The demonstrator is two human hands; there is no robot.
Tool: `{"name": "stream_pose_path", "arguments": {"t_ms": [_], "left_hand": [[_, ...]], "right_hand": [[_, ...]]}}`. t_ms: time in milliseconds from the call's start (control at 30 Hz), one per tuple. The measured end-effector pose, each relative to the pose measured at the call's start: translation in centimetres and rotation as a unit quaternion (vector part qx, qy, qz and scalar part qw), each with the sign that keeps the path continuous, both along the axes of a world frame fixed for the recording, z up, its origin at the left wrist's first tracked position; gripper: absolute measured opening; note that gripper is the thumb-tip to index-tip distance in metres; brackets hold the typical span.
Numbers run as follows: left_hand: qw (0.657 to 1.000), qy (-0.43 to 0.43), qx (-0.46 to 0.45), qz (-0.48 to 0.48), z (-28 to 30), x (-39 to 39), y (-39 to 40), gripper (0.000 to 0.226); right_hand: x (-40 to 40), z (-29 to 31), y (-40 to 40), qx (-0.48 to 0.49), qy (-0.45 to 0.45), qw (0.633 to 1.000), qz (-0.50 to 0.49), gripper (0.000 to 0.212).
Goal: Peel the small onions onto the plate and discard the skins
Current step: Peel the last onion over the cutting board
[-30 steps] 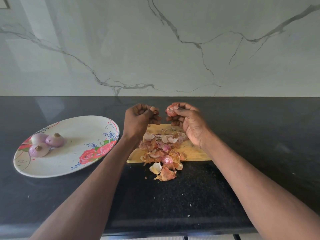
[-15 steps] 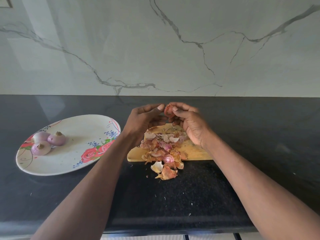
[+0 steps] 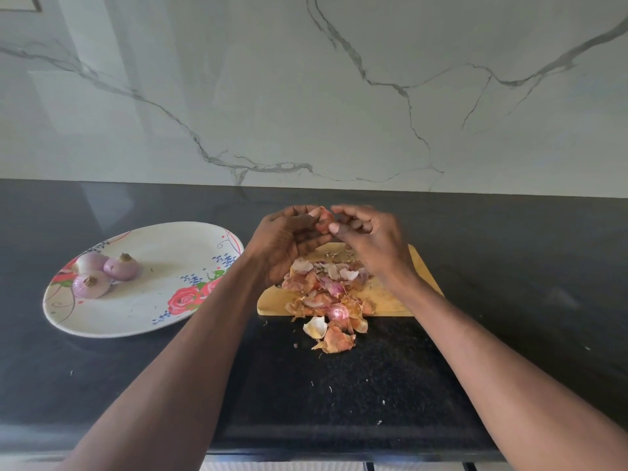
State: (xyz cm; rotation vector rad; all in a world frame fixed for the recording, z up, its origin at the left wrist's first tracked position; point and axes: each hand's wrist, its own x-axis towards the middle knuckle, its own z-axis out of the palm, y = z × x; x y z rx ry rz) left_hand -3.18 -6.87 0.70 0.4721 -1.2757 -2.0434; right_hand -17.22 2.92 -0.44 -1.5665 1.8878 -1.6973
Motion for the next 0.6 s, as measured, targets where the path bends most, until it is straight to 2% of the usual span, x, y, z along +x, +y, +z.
{"name": "stream_pose_path", "arguments": {"t_ms": [100,300,433,600], "left_hand": [[1.000,-0.017,-0.005,0.004,-0.06,0.09,-0.11,0.012],[1.000,-0.029,-0.008,0.001,-0.17,0.02,0.05,0.014],[0.999,-0.030,-0.014,0.012,-0.28,-0.07,0.13,0.012],[1.000,-0.010,-0.018,0.017,-0.32,-0.08,-0.20,0.019]], "right_hand": [[0.29,-0.43,-0.29,-0.031,0.055,0.998,-0.010,0.030],[0.13,-0.37,-0.24,-0.067,0.074,0.995,-0.031,0.014],[0.47,-0.52,-0.19,-0.053,0.127,0.990,-0.034,0.007],[0.68,-0.78,-0.28,-0.019,0.178,0.983,-0.036,0.013]]}}
